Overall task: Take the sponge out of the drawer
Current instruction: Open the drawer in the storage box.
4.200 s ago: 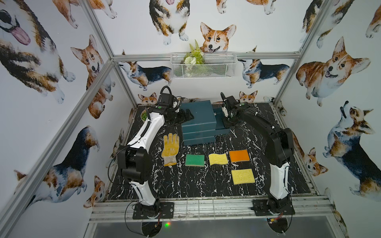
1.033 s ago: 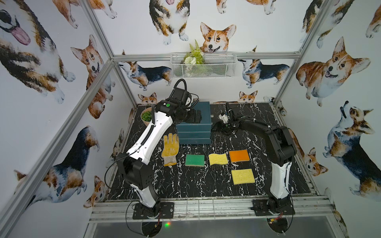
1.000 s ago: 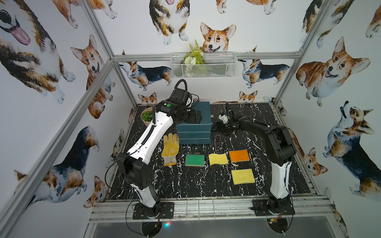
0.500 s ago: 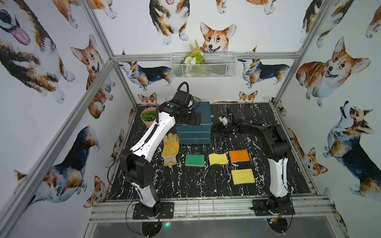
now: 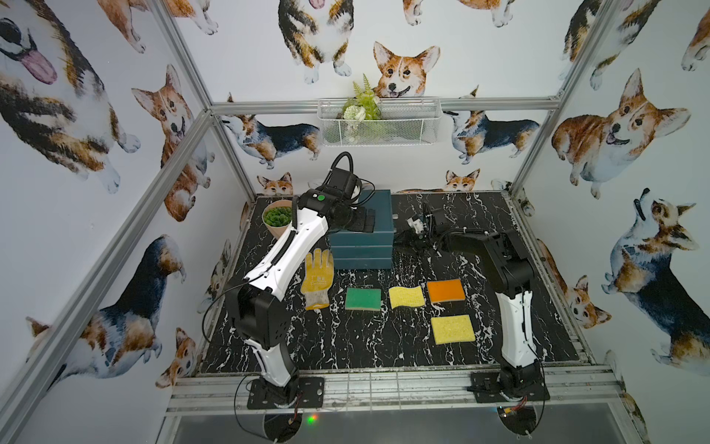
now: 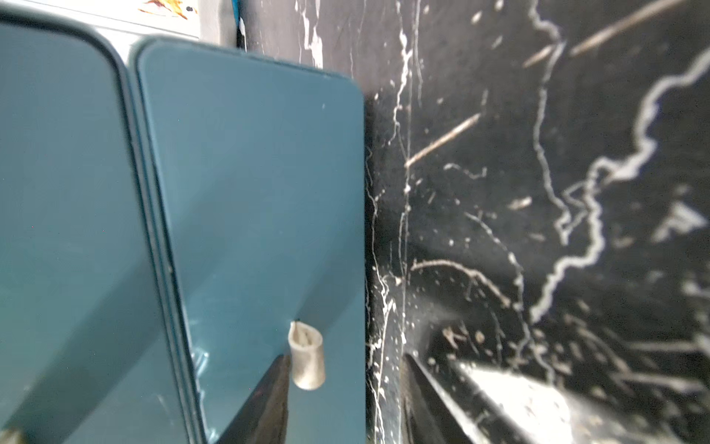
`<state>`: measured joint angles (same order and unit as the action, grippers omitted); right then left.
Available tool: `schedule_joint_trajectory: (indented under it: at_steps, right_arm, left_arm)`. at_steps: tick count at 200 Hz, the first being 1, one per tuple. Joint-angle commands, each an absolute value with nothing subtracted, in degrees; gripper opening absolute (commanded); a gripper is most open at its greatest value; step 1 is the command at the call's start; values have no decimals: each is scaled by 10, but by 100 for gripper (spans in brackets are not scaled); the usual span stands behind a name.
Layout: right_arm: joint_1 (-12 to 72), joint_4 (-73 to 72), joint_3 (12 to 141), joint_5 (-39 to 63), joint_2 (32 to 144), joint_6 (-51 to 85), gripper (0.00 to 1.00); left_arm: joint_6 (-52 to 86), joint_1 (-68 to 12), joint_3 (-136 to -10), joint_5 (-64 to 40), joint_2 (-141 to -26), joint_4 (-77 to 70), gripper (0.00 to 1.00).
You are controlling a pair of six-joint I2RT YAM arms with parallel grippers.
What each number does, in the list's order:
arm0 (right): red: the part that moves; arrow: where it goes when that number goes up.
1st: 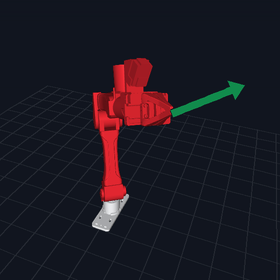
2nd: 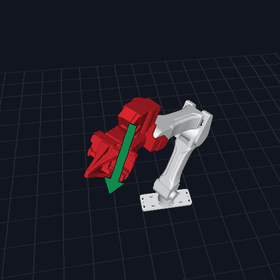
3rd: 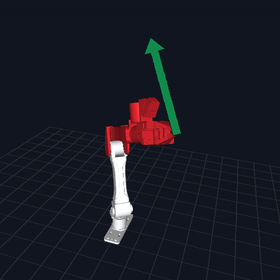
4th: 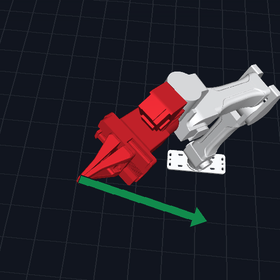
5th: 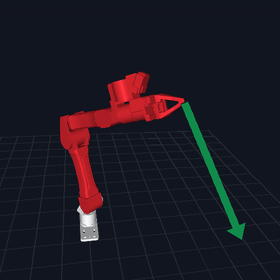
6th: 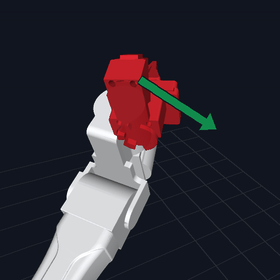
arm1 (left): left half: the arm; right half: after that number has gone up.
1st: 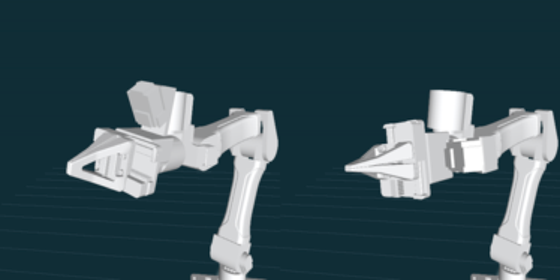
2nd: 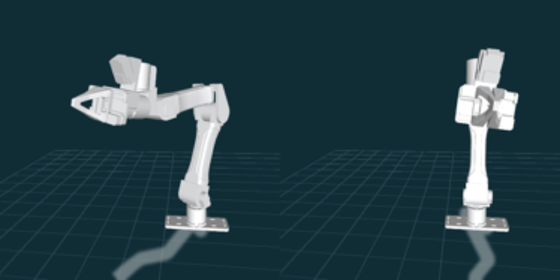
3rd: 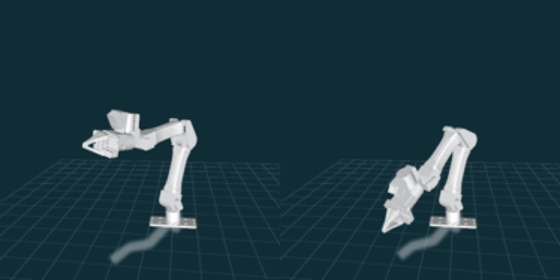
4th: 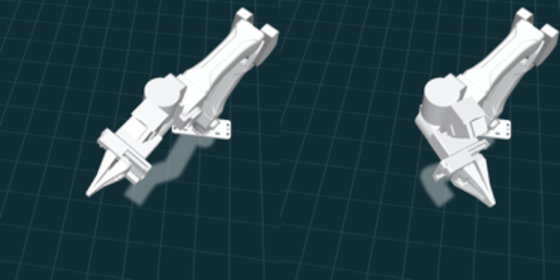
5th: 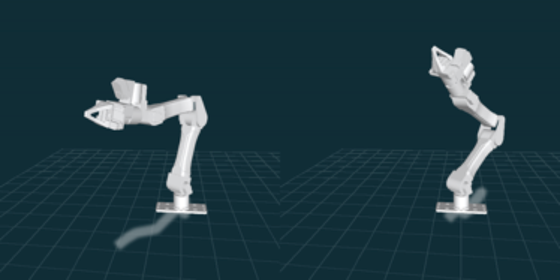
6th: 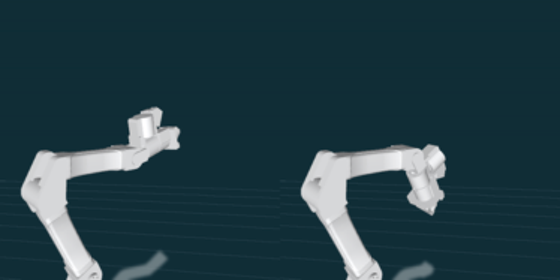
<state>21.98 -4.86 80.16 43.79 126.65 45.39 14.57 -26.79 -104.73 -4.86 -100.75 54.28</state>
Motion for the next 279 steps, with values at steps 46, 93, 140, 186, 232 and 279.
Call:
schedule_joint_trajectory:
  at_steps: [46, 93, 140, 186, 232, 279]
  right_arm:
    - [219, -153, 789, 449, 1275, 521, 39]
    - [219, -161, 789, 457, 1278, 530, 39]
    - [219, -153, 795, 467, 1284, 528, 11]
    - [219, -83, 800, 446, 1266, 472, 0]
    - [202, -32, 786, 407, 1232, 434, 0]
    - [153, -32, 737, 387, 1196, 432, 0]
  left_arm:
    - [148, -268, -1043, -71, -1015, 592, 100]
    - [153, -269, -1041, -74, -1017, 588, 99]
    - [157, -269, -1041, -70, -1018, 588, 99]
    - [162, -268, -1041, -71, -1020, 583, 99]
    - [164, -267, -1043, -71, -1022, 579, 99]
    - [168, -268, -1043, -69, -1022, 577, 99]
